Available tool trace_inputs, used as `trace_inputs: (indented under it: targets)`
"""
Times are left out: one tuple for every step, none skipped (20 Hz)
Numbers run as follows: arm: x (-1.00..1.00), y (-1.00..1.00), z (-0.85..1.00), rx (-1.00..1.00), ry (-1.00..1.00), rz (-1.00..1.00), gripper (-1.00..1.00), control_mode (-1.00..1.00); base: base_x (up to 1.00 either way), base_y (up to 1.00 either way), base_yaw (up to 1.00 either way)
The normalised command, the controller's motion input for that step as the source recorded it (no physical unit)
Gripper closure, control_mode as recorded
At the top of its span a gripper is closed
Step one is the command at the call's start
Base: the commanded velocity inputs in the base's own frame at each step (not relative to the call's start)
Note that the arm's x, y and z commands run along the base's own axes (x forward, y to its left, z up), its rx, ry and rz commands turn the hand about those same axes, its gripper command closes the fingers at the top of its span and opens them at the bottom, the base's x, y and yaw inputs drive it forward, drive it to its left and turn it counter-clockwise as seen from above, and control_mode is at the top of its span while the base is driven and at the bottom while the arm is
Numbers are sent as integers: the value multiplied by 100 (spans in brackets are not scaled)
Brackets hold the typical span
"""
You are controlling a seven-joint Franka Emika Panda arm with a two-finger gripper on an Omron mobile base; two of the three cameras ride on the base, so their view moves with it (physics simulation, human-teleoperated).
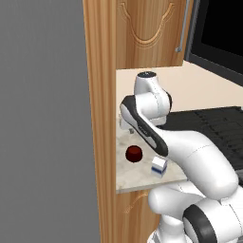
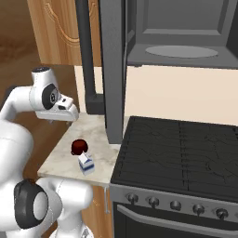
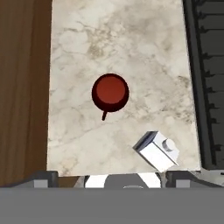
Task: Place the microwavable item in the microwave. Then, close the microwave door and press the start button.
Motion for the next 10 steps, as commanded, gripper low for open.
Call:
trace_inputs:
  targets:
    - [8,0,-81,3,13,-34,-100,-100,0,0,0]
    - [10,0,-78,4,13,-32,-100,-100,0,0,0]
    - [14,5,-76,3,9,-29,-100,-100,0,0,0]
    - [24,14,-74,2,6,-23,-100,-100,0,0,0]
    - [30,31,-71,1,0,-18,-100,-100,0,0,0]
    - [28,29,-64,0,0,-18,-100,-100,0,0,0]
    - [26,27,-65,0,0,-18,-100,-100,0,0,0]
    - [17,19,-54,0,-3,-18,-100,-100,0,0,0]
    - [6,6,-56,0,-7,-21,-100,-100,0,0,0]
    - [4,2,-49,0,-4,-23,-100,-100,0,0,0]
